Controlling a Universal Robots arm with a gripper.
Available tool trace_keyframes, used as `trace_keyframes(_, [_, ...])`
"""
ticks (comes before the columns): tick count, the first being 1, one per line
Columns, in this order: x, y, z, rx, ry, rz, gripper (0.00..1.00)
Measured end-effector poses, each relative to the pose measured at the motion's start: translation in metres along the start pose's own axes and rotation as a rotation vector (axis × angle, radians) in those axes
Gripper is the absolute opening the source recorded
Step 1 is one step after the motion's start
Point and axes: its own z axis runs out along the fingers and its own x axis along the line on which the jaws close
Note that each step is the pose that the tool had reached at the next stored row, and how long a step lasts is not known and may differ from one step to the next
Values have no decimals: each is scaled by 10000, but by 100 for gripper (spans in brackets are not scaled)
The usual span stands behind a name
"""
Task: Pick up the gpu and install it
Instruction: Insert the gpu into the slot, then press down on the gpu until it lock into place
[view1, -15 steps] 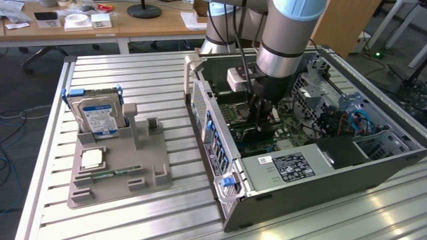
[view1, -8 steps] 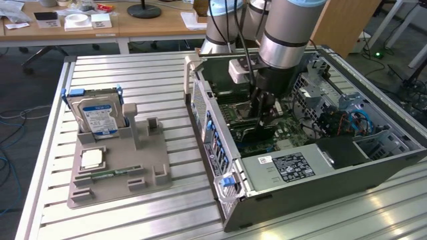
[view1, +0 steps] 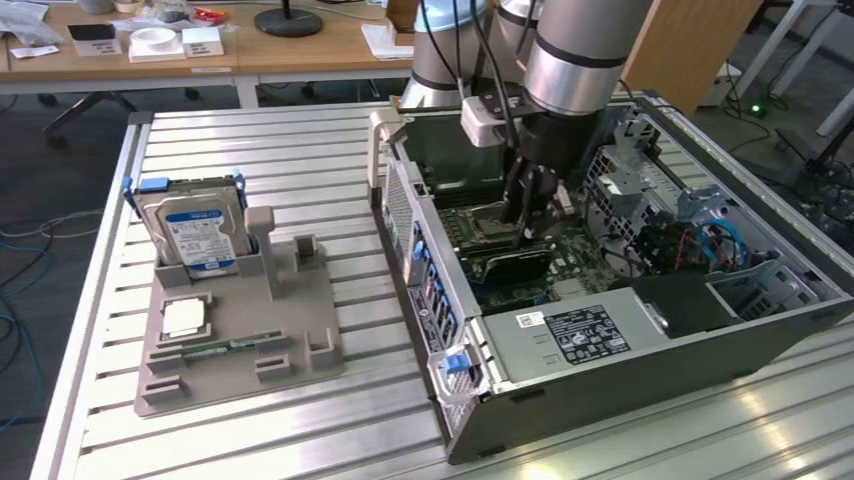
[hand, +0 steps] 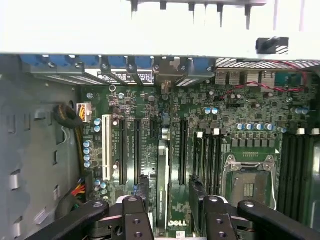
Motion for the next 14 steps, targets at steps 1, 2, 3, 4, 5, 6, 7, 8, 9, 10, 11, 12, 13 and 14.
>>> trace_keyframes(1, [0, -1, -23, 0, 0, -1, 45])
trace_keyframes(2, [-1, -1, -44, 0, 1, 0, 45])
trace_keyframes(3, [-2, -2, -61, 0, 2, -1, 45])
trace_keyframes(4, [-2, -2, -76, 0, 4, -1, 45])
trace_keyframes(5, [-2, -3, -90, 0, 5, -1, 45])
trace_keyframes(6, [-3, -3, -105, 0, 8, -1, 45])
trace_keyframes(7, [-3, -4, -124, 0, 12, -1, 45])
trace_keyframes(8, [-4, -5, -145, 0, 17, -2, 45])
trace_keyframes(9, [-4, -5, -168, -1, 21, -2, 45])
trace_keyframes(10, [-5, -6, -184, 0, 21, -2, 45])
trace_keyframes(11, [-5, -6, -189, 0, 21, -2, 45])
trace_keyframes(12, [-5, -6, -189, 1, 19, -1, 45])
trace_keyframes(13, [-5, -6, -190, 0, 21, -1, 45])
trace_keyframes(14, [-5, -6, -190, 0, 22, -1, 45])
